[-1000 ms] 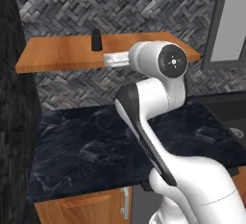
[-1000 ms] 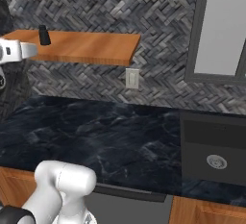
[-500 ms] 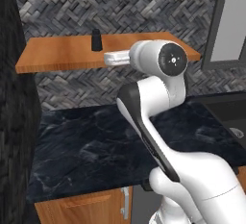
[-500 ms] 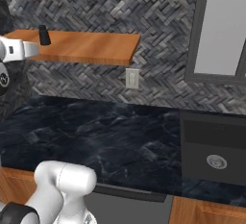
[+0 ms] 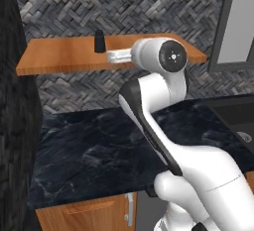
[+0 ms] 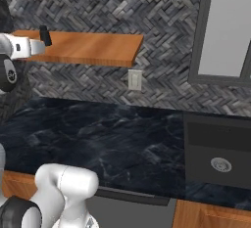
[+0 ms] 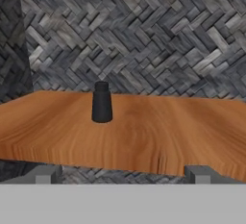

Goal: Collect the turmeric, mayonnaise, and shaker from the cabinet and place them next to the stove.

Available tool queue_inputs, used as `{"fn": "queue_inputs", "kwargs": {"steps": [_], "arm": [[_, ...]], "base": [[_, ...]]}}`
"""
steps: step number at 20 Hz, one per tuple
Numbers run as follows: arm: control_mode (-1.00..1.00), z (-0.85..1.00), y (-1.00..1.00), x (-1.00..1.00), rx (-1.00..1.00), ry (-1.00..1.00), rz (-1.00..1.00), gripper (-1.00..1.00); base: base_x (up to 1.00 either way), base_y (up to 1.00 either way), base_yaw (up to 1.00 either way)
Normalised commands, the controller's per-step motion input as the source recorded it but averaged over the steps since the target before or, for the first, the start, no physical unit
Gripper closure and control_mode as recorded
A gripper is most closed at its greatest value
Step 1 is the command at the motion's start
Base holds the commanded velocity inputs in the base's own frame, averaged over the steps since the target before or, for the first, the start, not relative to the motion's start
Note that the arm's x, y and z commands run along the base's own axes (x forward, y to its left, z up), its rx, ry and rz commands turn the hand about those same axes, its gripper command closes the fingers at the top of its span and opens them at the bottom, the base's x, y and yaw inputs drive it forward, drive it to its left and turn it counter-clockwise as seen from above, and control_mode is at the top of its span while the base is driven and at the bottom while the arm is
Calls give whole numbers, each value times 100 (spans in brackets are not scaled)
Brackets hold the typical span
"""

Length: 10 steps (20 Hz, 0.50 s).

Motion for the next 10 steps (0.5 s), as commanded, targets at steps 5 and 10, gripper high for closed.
{"fn": "queue_inputs", "kwargs": {"steps": [5, 10], "arm": [[-100, 22, 10, 35, 0, 0, 0, -100], [-100, 18, 46, 32, 0, 0, 0, -100]], "base": [[0, 0, 0], [0, 0, 0]]}}
